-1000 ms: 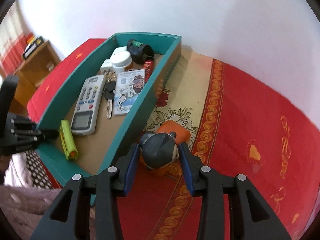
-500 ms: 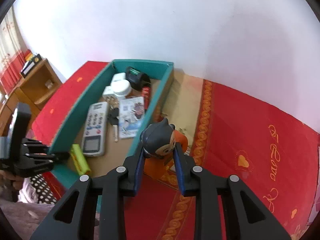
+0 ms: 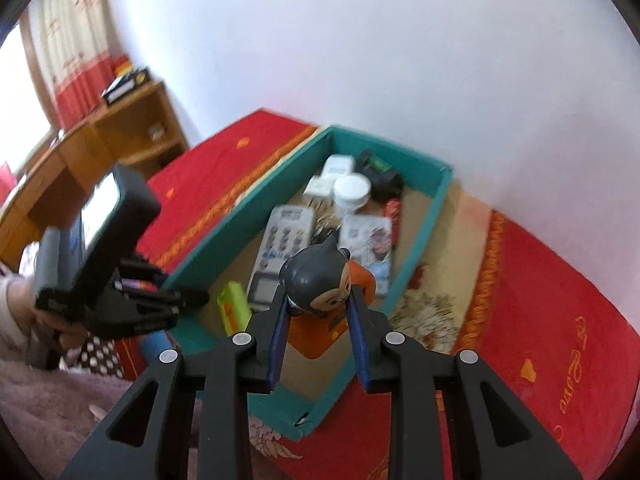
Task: Organize objects
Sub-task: 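Carry the figurine into the teal box and lower it, then release the figurine and pull both tools back from the box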
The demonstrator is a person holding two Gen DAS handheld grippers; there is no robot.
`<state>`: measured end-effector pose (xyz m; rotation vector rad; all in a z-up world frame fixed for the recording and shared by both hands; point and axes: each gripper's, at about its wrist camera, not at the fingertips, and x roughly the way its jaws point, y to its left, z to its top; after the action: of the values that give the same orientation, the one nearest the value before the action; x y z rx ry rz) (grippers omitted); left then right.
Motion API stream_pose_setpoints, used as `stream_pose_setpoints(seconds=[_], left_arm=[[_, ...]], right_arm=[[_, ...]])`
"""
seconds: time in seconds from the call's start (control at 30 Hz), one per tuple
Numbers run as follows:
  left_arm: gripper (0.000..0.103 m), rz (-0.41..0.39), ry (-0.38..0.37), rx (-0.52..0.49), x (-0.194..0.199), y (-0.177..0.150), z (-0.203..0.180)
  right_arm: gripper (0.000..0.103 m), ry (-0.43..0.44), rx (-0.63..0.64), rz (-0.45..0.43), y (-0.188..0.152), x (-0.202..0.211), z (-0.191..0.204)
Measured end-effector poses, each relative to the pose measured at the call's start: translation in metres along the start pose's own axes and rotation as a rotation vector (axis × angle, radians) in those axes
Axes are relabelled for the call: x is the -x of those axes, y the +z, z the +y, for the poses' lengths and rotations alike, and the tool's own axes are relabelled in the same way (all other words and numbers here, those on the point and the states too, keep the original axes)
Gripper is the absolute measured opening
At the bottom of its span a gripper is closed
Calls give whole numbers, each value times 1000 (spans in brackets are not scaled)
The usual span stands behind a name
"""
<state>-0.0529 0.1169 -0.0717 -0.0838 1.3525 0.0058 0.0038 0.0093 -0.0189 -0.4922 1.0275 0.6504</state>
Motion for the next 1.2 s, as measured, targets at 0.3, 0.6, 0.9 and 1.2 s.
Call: stream_pose_setpoints(seconds=[0.3,0.6,0.9,1.2], left_arm=[[12,0,0,0,0,0,0],[12,0,0,0,0,0,0],[12,-2,-5,-7,0,0,-1],[13,-3,-19,-27,1,1,1]], right_arm=[[29,-12,76,106,-20,-38,9],[27,-13,44,138,-32,-46,1],[27,-7,-12,140,-34,-49,1],[27,-24,-110,127,-34,-49,-1]])
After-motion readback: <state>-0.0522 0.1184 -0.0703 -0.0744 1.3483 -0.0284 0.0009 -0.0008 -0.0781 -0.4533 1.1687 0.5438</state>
